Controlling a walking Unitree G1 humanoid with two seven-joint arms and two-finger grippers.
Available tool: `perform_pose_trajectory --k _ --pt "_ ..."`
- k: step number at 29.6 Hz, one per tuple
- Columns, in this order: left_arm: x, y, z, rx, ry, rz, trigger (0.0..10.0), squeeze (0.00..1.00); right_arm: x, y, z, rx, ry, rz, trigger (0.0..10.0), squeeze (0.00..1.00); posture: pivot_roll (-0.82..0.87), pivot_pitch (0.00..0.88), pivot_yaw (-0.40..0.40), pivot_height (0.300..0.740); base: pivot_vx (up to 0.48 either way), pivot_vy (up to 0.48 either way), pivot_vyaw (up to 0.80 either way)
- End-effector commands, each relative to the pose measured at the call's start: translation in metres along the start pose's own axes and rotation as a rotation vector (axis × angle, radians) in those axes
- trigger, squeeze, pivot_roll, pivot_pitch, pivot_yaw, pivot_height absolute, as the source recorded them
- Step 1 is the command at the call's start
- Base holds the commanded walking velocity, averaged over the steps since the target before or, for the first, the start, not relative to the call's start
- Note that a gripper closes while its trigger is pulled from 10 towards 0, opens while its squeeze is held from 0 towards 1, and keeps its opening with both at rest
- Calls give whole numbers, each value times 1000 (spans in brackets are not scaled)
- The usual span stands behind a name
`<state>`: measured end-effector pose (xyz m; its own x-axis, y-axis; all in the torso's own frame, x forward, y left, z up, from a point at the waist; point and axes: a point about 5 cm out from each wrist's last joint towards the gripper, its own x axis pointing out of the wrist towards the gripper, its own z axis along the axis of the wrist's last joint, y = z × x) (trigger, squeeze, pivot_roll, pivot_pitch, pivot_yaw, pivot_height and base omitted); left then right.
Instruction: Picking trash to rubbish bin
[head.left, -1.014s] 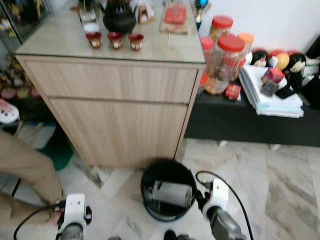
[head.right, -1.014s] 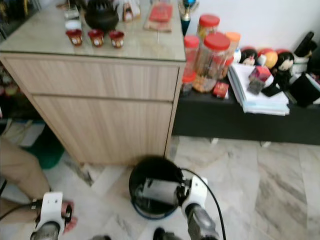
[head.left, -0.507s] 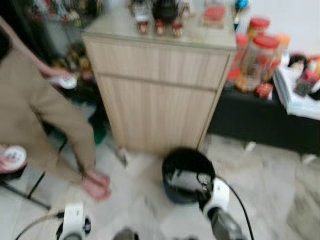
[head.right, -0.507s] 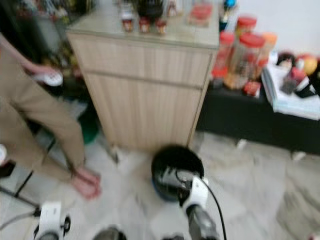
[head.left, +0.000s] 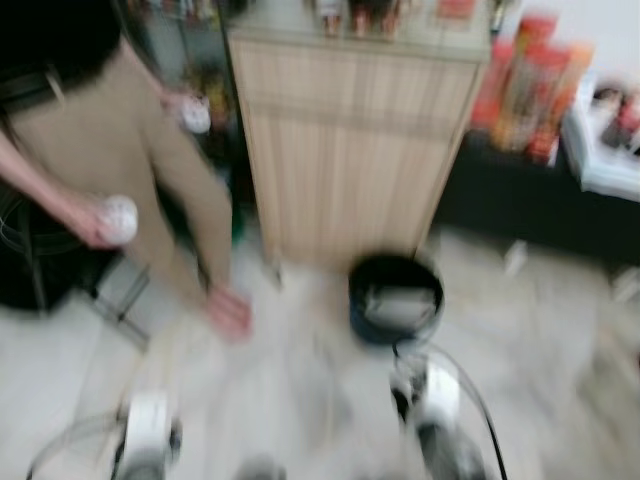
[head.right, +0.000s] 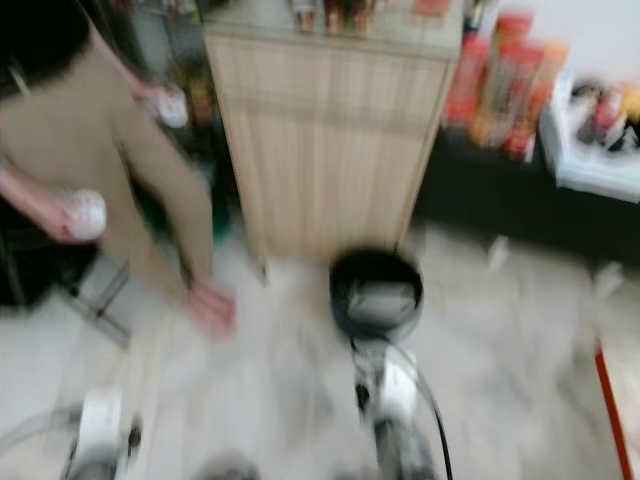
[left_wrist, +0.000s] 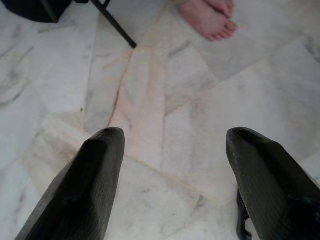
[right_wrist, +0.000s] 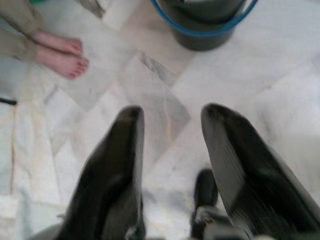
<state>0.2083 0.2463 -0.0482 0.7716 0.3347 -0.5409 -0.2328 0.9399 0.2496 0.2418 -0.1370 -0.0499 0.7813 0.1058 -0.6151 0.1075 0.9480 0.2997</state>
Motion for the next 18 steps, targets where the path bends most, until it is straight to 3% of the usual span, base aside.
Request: perform_pose_trajectory --k 1,5,18 --pt "-2 -4 -3 -10 11 -5 10000 0 -1 -5 1 4 -5 -17 10000 0 132 140 -52 740 0 0 0" --pt "-2 -4 -4 -9 13 -4 10000 0 -1 -5 1 2 -4 -17 10000 0 130 140 -51 740 0 0 -294" --pt "-3 -5 -7 -8 20 -4 10000 0 -1 -6 0 -2 -1 -16 10000 0 128 139 -50 740 0 0 -755"
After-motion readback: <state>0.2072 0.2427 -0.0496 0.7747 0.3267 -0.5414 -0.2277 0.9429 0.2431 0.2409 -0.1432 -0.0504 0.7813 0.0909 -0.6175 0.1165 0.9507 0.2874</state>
